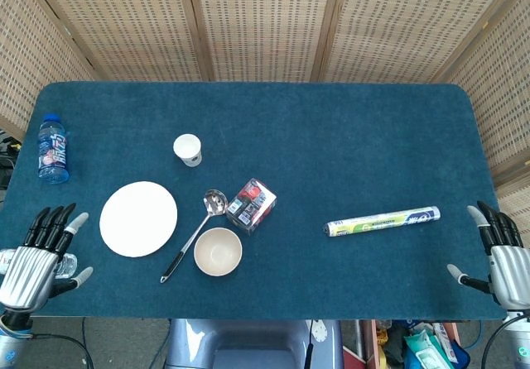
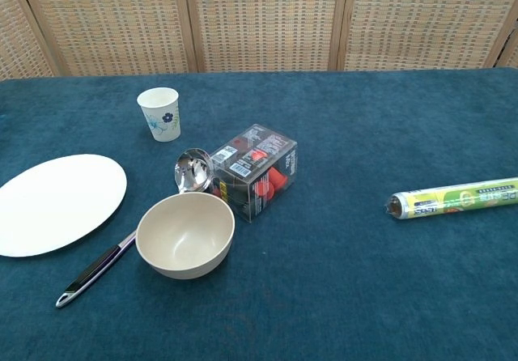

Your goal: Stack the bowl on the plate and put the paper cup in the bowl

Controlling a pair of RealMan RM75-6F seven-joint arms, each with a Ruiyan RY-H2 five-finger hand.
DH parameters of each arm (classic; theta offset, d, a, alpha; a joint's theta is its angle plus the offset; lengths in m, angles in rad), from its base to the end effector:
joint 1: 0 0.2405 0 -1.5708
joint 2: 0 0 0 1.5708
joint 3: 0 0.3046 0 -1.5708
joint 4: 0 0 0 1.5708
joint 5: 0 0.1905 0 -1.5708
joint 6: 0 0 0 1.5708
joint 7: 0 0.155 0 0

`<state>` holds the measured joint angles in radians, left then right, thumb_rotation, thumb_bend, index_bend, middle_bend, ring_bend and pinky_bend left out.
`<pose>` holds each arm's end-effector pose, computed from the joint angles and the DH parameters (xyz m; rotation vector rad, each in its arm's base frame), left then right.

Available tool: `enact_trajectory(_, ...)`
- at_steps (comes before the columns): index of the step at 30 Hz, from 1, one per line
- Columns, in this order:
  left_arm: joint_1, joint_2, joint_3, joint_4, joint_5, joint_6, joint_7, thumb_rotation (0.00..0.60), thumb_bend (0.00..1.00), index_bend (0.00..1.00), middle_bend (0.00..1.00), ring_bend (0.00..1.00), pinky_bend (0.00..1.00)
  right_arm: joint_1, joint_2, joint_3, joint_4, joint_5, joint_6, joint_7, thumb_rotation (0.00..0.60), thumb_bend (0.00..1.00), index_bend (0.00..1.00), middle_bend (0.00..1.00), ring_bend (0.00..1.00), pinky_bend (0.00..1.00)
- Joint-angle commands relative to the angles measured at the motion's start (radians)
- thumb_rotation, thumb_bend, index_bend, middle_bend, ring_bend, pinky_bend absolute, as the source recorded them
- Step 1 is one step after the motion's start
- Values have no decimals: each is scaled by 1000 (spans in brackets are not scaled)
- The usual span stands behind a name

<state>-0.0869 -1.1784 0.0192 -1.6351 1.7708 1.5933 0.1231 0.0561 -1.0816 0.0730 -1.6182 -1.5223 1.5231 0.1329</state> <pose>-0.2996 0.1750 0.1674 -1.5871 -0.7212 -1.0612 -0.3447 -0.1883 0.2184 1.3190 -0.9409 1.0169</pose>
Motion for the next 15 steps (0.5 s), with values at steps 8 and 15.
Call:
enact_trajectory(8, -95, -8, 47, 1, 150, -97, -5, 600, 152, 217, 0, 0, 0, -1, -1, 2, -3, 4, 0, -4, 600, 141, 9, 0, 0, 0)
enact_trajectory(15, -150, -13, 54, -12, 147, -194, 18, 600, 168, 282, 0, 0, 0, -2, 2, 2, -3, 5, -1, 2, 600, 141, 9, 0, 0, 0)
